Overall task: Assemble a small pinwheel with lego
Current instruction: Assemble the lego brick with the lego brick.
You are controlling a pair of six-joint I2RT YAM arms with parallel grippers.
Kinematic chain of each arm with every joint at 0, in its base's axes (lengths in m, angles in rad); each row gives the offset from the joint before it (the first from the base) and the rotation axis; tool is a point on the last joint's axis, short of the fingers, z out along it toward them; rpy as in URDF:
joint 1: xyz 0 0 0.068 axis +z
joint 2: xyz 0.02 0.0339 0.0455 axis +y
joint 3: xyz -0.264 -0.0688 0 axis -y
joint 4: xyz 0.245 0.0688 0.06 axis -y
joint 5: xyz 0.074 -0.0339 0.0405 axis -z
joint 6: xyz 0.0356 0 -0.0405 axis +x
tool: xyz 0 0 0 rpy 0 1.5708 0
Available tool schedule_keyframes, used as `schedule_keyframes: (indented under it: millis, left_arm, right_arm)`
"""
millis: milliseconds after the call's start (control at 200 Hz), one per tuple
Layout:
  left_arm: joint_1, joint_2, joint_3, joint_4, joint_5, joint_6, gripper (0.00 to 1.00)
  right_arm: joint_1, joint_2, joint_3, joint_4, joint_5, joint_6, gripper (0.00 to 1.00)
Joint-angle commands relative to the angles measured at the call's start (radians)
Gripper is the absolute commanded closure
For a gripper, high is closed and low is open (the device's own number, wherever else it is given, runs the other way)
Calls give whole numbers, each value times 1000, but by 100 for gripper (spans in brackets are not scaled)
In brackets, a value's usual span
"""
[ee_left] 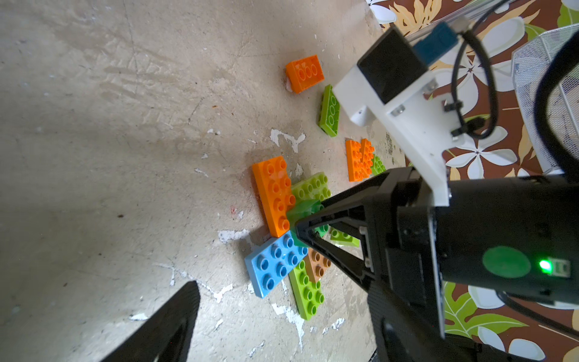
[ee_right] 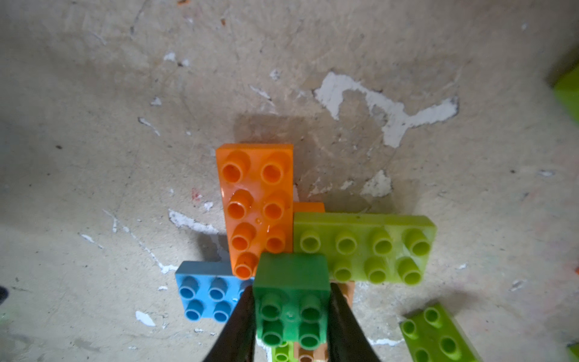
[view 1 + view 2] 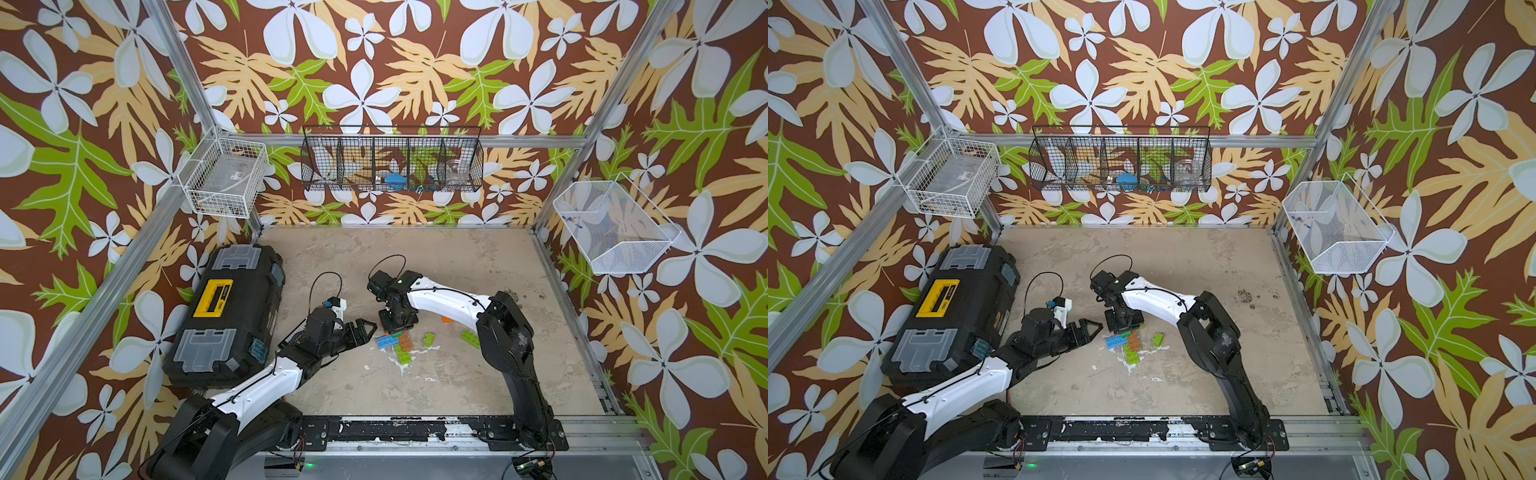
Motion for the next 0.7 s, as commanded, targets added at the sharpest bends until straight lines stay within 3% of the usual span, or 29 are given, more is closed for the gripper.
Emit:
schedule_keyframes:
  millis: [0,275,601,696]
  left_arm:
    - [2,-8,6,-9,-4,16,13]
    - [2,-16,5,-16,-4,17,13]
    - [2,-19,-2,-18,-9,14,13]
    - [2,-19,-3,-18,-9,14,13]
  right_arm:
    - [1,-1,28,-40,-3,1,69]
    - [1,-11,43,-52,6,0,52]
    - [1,-8,18,-41,-14,-13,55]
    - [1,-2,20,-38,-15,-16,61]
